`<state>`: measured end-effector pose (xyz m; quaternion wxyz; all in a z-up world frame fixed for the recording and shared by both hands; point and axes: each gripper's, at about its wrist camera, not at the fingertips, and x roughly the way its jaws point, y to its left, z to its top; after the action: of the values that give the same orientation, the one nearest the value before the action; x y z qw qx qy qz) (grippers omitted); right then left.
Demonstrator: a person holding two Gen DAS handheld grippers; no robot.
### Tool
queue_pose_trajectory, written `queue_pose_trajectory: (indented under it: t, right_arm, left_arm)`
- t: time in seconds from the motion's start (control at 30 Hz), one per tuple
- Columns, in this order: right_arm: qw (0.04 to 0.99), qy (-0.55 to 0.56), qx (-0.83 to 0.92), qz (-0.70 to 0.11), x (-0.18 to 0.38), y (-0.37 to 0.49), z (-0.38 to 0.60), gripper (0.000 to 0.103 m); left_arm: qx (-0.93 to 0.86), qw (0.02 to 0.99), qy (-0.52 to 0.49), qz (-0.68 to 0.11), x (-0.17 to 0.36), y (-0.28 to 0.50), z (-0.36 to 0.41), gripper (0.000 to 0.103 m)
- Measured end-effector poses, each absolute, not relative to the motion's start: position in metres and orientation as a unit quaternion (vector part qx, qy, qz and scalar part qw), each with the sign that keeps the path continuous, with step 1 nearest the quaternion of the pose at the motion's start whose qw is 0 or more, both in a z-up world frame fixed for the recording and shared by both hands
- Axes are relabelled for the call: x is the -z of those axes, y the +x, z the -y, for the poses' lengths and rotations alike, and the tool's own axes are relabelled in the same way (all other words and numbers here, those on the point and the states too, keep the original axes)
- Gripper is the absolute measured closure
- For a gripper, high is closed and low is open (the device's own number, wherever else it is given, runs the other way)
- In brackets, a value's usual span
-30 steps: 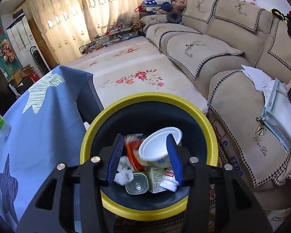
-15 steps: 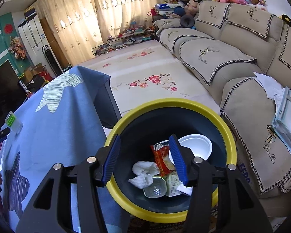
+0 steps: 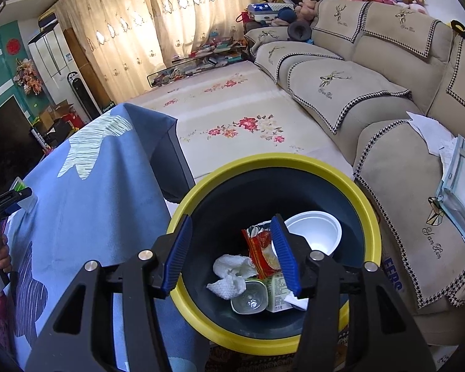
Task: Collect trash
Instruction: 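Grasp the green-banded clear cup with the left gripper, then carry the green cup with the left gripper into the bin and release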
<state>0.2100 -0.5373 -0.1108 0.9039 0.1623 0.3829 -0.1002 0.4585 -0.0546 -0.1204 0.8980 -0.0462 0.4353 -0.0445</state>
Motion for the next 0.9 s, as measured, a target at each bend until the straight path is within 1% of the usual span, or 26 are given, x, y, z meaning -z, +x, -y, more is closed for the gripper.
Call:
queue_pose_trajectory:
  t: [0.07,0.17,0.33,0.47,0.73,0.9]
  right_arm:
    - [0.904,0.164,0.101,-0.382,0.111,0.208,0.538,0.052]
    - [0.904,0.166,0.102,-0.382,0.112,0.205,0.539,0.052]
    - [0.904,0.17,0.103,-0.379,0.11,0.199,0.54,0.052]
    - [0.906,0.172,0.103,-0.372,0.106,0.191,0.541,0.052]
    - [0.91,0.174,0.108,-0.362,0.1,0.166,0.546,0.052]
    - [0.911,0.174,0.111,-0.357,0.101,0.145,0.554,0.052]
  left_arm:
    - [0.044,0.897,-0.049,-0.437,0.122,0.461,0.055,0.042]
    - [0.038,0.898,-0.047,-0.435,0.123,0.463,0.057,0.046]
    - [0.045,0.898,-0.052,-0.434,0.123,0.455,0.057,0.047]
    - [0.05,0.903,-0.034,-0.425,0.115,0.435,0.063,0.047]
    - [0.089,0.907,-0.014,-0.412,0.086,0.375,0.103,0.047]
    - [0.136,0.905,-0.002,-0.403,0.066,0.333,0.147,0.047]
